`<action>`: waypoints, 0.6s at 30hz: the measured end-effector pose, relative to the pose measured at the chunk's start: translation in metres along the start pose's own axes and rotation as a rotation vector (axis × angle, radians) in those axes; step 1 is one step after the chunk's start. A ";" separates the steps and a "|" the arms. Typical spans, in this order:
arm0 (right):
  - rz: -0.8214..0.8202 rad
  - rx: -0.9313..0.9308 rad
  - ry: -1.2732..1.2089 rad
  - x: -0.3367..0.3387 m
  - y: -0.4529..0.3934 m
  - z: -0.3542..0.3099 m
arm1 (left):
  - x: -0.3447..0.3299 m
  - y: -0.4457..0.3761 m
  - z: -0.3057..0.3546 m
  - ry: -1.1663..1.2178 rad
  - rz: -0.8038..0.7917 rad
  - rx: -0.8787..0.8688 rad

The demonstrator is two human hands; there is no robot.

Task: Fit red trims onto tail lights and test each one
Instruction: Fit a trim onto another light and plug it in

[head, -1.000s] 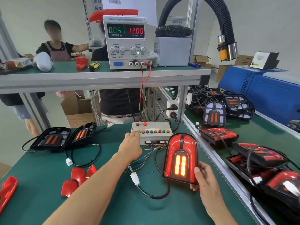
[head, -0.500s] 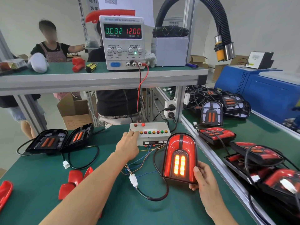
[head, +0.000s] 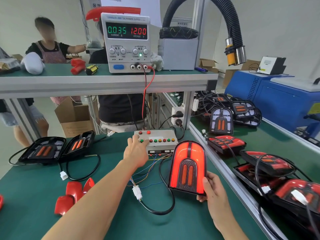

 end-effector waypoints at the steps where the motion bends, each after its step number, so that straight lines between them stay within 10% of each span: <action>1: 0.002 0.000 0.000 0.000 0.000 0.000 | 0.000 -0.001 0.000 0.009 -0.003 0.002; 18: 0.000 0.000 0.013 0.001 -0.001 0.000 | 0.002 0.003 0.001 -0.045 -0.014 -0.002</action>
Point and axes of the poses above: each hand's wrist, its own y-axis away from the middle knuckle, its own x-axis out of the back of the hand, z = x × y, the point moved 3 cm from there along -y, towards the middle knuckle, and after that the axes turned 15 degrees about z, right-handed, at the moved point
